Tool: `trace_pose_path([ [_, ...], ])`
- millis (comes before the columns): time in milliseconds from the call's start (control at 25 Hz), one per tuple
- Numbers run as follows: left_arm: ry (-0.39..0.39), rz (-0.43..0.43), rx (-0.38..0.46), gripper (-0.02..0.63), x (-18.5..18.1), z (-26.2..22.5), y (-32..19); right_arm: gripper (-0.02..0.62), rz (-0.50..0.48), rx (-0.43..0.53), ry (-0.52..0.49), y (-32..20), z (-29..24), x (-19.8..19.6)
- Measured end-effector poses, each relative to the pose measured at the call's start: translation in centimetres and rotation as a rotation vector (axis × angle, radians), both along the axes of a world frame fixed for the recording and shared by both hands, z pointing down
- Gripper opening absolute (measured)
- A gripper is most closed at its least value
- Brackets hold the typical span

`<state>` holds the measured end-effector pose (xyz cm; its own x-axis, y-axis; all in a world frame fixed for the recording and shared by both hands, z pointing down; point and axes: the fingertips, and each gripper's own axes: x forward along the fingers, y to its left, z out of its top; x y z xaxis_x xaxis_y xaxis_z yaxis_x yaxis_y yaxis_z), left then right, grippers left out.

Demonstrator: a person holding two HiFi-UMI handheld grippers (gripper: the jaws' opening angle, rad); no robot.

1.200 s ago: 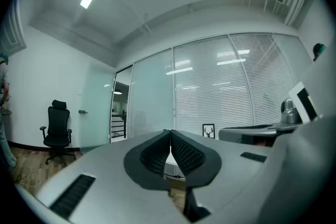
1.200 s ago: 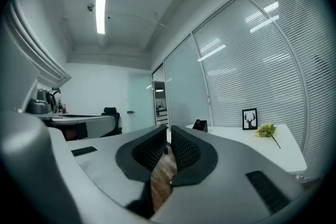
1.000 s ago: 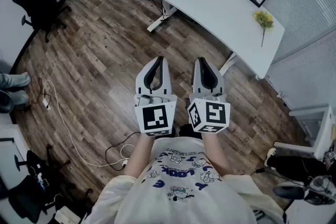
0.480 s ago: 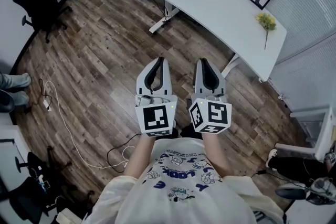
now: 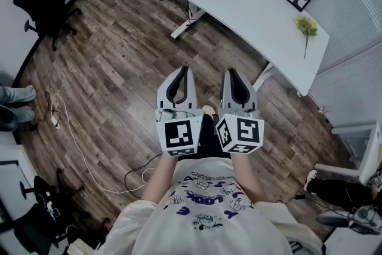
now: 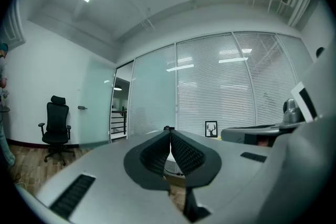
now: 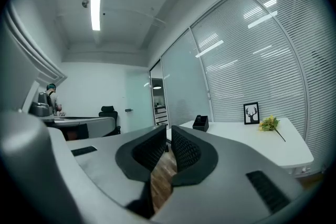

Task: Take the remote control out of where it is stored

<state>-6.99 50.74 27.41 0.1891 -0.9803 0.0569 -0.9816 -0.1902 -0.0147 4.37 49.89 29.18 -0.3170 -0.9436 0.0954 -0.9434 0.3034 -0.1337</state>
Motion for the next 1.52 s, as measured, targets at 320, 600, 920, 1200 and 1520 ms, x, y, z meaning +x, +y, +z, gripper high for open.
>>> trace_pose_path([
  [320, 0.003, -0.026, -0.002, 0.018, -0.5, 0.6, -5.7, 0.049, -0.017, -0.014, -0.002, -6.3, 0.9, -0.2],
  [600, -0.007, -0.048, -0.015, 0.018, -1.0, 1.2, -13.4, 0.049, -0.042, -0.018, -0.003, -14.3, 1.5, -0.6],
  [920, -0.019, -0.067, -0.022, 0.018, -1.3, 1.0, -24.0, 0.049, -0.057, -0.016, -0.014, -25.4, 0.9, -0.8],
  [1200, -0.016, -0.073, -0.009, 0.018, -0.8, 0.7, -31.8, 0.049, -0.058, -0.003, -0.010, -33.4, 0.5, -0.1],
  [1520, -0.007, -0.071, -0.026, 0.018, -0.3, 1.5, -37.5, 0.049, -0.045, -0.026, -0.011, -38.5, 1.6, 1.0],
])
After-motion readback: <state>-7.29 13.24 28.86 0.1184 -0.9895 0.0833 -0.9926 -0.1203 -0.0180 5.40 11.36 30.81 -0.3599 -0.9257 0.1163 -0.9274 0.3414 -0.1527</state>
